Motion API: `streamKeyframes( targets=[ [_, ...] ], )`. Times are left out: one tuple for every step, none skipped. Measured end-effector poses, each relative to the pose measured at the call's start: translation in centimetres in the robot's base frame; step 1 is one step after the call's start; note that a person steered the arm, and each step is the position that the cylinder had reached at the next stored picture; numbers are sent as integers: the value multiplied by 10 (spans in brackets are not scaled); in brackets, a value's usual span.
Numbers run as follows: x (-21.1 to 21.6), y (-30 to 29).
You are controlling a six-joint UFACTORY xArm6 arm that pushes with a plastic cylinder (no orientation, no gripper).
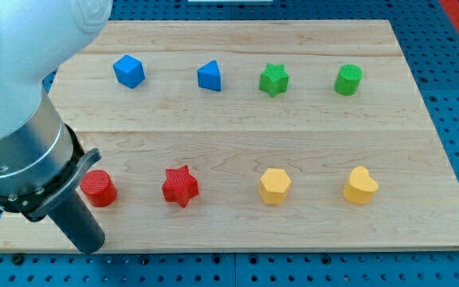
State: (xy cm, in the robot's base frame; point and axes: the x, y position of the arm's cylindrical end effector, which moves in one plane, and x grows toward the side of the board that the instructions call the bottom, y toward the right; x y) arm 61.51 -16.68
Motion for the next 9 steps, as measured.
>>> streamKeyframes(
  targets=[
    [0, 1],
    [0, 1],
    [1, 1],
    [1, 7],
    [1, 18],
    [1, 28],
    [1, 39],
    [1, 54],
    [-41, 112]
  ],
)
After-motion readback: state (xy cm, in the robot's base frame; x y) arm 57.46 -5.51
